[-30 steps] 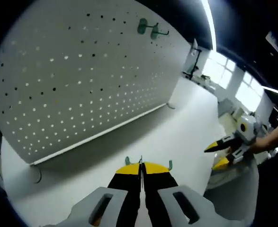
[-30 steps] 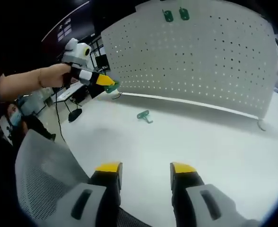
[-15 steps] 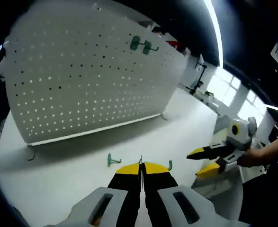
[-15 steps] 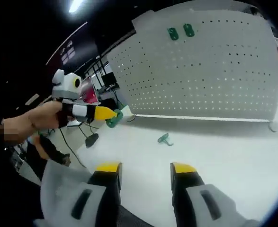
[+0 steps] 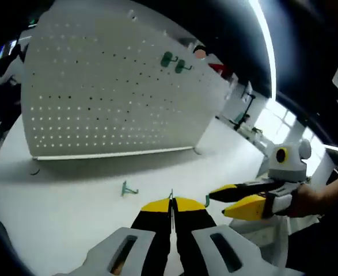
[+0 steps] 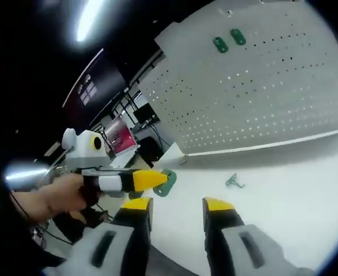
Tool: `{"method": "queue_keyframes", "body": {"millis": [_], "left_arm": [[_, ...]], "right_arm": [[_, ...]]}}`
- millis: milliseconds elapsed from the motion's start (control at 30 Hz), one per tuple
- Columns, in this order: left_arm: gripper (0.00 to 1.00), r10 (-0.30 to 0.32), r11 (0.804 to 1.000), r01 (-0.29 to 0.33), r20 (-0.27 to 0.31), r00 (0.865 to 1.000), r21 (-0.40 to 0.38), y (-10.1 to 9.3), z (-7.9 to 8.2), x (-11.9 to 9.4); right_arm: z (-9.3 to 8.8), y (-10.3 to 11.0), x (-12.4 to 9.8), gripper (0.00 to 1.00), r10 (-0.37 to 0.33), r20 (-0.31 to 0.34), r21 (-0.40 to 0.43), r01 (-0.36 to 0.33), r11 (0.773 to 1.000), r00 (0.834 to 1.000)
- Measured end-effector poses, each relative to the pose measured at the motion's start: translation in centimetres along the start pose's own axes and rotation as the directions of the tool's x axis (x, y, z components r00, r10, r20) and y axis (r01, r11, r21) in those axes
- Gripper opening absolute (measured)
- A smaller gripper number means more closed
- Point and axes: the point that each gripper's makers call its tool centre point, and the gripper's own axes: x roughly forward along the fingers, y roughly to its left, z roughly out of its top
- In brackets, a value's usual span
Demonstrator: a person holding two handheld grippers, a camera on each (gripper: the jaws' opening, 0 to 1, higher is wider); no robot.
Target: Insert the hook assembly into the mounting plate slot until the hook locks in place.
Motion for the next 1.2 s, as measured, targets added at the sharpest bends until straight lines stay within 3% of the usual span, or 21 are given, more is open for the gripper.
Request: {"method": "queue_keyframes", "body": {"millis": [100,400,500,1200], "left_arm": [[0.01,0.014,1.0,-0.014,0.023,1.0,0.0,-0.4,-0.2,-0.3],[0.01,0.009,1.0,-0.007,0.061,0.998,-0.02,-0.8,-0.3,-0.6],[0.01,0.011,0.999,-0.009,0.076,0.997,-0.032,-0.7,-0.1,-0.7],[0.01,0.027,0.996,-0.013,0.161,0.987,-0.087,-0.8,0.8,-1.7]], "right_arm": [[-0.2,0.5,0.4,0.23,0.012,-0.016,0.004,-0.012,1.0,1.0],[-0.1,1.3,0.9,0.2,0.027,-0.007,0.023,-0.026,0.999,1.0],[0.1,1.6,1.0,0.14,0.037,0.0,0.037,-0.037,0.999,0.999],[0.4,3.1,2.4,0.04,0.088,-0.001,0.078,-0.088,0.993,0.996]]}}
